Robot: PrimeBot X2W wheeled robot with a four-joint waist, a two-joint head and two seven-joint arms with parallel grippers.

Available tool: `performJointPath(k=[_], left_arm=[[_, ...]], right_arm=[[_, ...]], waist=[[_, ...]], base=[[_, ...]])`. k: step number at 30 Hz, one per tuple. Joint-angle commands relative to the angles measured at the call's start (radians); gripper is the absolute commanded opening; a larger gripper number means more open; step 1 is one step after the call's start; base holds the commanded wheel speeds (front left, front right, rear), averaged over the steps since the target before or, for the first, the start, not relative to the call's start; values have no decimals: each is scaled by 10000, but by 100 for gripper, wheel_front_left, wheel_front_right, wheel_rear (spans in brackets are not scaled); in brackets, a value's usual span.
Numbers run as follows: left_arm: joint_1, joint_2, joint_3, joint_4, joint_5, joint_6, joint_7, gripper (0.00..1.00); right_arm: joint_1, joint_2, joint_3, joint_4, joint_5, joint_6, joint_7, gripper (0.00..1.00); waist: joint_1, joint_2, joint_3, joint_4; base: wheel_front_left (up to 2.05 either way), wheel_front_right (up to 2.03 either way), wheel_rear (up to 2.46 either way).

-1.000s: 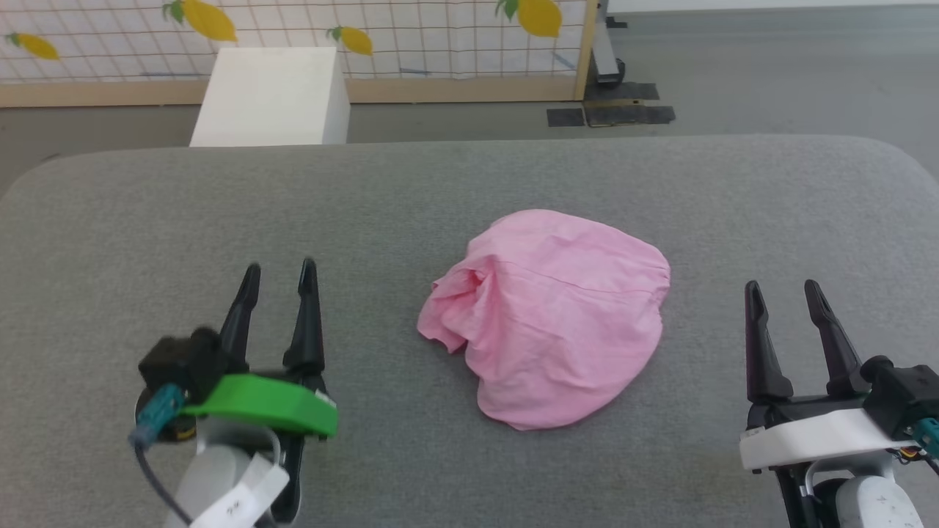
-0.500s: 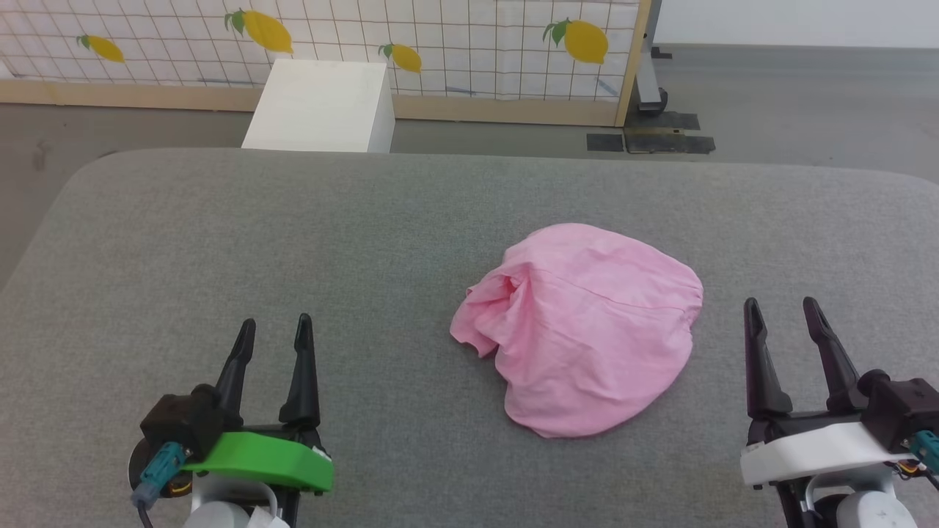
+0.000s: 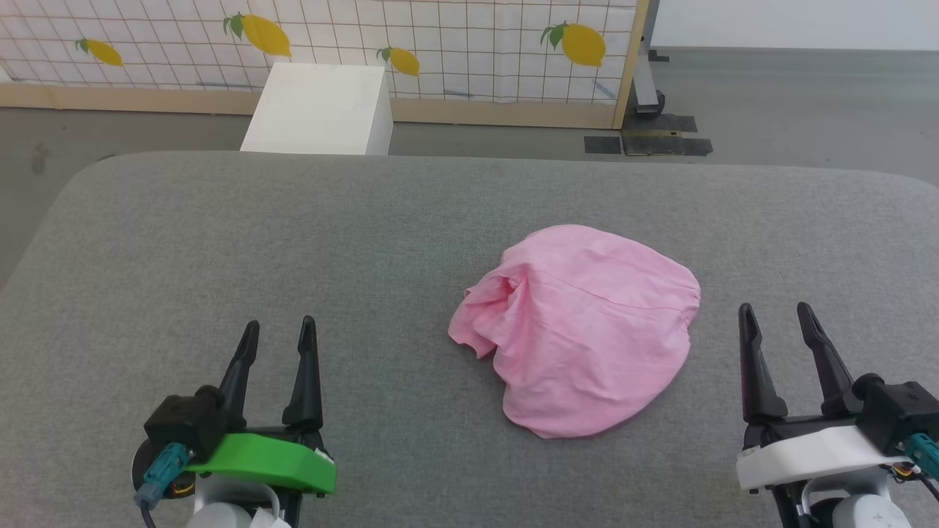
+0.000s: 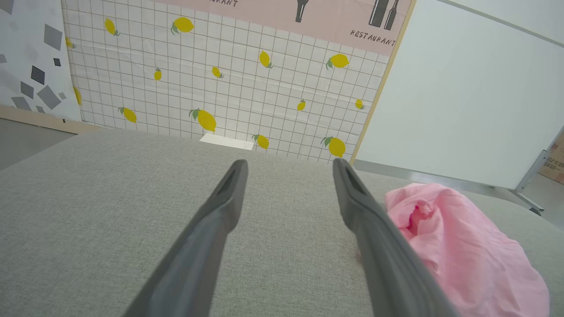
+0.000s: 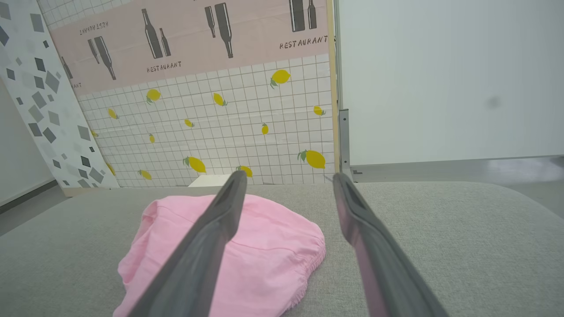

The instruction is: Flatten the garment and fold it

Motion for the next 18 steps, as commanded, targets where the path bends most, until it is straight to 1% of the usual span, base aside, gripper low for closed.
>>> performJointPath(k=[1,8,11,13,15,17,18], left_arm=[[123,-54,-1,17,43,-50,-35,100],[126,-55,-75,62,5,-57,-35,100],[-36,-55,-292,-5,-17,-59,-35,100],[-367,-55,-751,-66,-30,-64,-36,100],[-800,-56,-1513,6,-23,-69,-36,100],[-1281,-56,-2513,309,-55,-73,-36,100],[-1554,-56,-3191,555,-73,-74,-19,100]], right_arm=[[42,-10,34,36,39,-17,-41,100],[9,-10,31,89,48,-17,-71,100],[-3,-10,46,88,62,-17,-81,100],[-24,-10,38,60,58,-17,-83,100],[-75,-10,32,22,48,-17,-77,100],[-138,-10,43,-6,52,-17,-69,100],[-166,-10,65,-17,61,-17,-65,100]], waist=[[0,0,9,-11],[0,0,14,-45],[0,0,37,-68],[0,0,93,-88],[0,0,193,-160],[0,0,297,-278],[0,0,368,-376]], base=[[0,0,0],[0,0,0],[0,0,0],[0,0,0],[0,0,0],[0,0,0],[0,0,0]])
